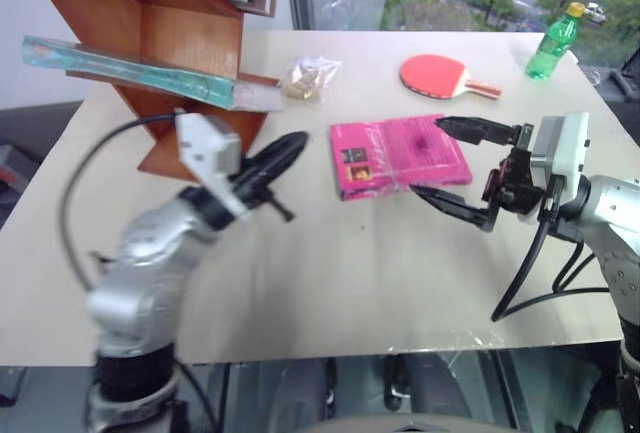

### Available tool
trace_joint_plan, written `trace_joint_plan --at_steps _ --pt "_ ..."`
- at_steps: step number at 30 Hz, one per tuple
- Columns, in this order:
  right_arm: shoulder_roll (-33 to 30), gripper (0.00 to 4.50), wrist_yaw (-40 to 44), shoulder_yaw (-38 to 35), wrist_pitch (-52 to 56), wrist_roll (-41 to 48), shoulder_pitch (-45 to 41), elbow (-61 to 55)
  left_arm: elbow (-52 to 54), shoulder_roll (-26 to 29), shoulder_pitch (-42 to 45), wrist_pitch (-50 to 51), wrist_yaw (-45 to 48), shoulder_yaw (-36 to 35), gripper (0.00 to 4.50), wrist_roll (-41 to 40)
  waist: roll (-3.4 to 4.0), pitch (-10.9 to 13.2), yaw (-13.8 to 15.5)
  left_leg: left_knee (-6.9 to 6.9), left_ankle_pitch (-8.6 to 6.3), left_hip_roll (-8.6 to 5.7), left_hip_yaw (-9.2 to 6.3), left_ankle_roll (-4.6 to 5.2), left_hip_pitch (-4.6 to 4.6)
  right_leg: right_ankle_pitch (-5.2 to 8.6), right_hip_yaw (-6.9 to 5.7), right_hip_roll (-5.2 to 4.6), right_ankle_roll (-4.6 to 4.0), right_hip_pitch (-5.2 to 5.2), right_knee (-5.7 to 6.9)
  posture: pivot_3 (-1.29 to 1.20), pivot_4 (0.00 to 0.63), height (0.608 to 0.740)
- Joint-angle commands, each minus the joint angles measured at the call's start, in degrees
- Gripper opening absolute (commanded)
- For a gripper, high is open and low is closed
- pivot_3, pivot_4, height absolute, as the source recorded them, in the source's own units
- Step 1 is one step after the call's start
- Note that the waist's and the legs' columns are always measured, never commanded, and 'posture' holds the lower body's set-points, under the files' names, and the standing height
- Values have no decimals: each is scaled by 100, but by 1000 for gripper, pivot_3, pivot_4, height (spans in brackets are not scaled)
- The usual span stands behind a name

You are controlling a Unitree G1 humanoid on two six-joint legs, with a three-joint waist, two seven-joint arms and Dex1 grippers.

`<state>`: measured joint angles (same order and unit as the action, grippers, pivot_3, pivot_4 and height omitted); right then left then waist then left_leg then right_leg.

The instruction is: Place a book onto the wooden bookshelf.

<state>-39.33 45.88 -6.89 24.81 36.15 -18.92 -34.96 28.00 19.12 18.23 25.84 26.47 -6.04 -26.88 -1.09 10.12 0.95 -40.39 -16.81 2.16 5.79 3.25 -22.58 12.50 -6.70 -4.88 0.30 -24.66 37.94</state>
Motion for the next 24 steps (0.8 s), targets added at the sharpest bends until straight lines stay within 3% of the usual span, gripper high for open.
trace_joint_plan --at_steps 1,6,14,18,20,24 --pt "-132 4381 -272 -342 141 179 104 -472 -741 -521 413 -922 -1199 -57 97 1010 -1 0 -10 0 0 3 -1 0 0 0 -1 4 0 0 -1 0 150 740" --pt "-196 4381 -434 -401 254 247 147 -592 -1100 -709 490 -1367 -1847 -556 97 1290 -1 1 -20 2 0 9 -5 0 2 0 7 15 -1 -3 -2 0 150 740" --pt "-277 4381 -519 -382 373 249 334 -655 -1222 -453 120 -1171 -580 -7 97 676 -1 0 -10 1 0 5 -11 1 -2 1 -3 8 0 -2 -3 0 150 740" --pt "-351 4381 -529 -100 220 -339 979 -530 -1369 -49 -262 -945 272 204 97 443 -9 -5 0 1 -1 3 -15 1 -7 1 -10 6 1 -1 -9 0 150 740" --pt "-306 4381 -610 -31 126 -601 1297 -403 -1330 117 -422 -727 693 88 789 3 -8 -4 -7 1 -1 3 -14 1 -9 2 -11 5 1 -3 -9 0 150 740" --pt "-372 4381 -547 -214 -201 -1143 2310 -368 -1163 720 -966 -559 1308 -272 2733 -345 -7 -5 -8 1 0 5 -15 1 -8 5 -11 5 5 -4 -7 0 150 740"
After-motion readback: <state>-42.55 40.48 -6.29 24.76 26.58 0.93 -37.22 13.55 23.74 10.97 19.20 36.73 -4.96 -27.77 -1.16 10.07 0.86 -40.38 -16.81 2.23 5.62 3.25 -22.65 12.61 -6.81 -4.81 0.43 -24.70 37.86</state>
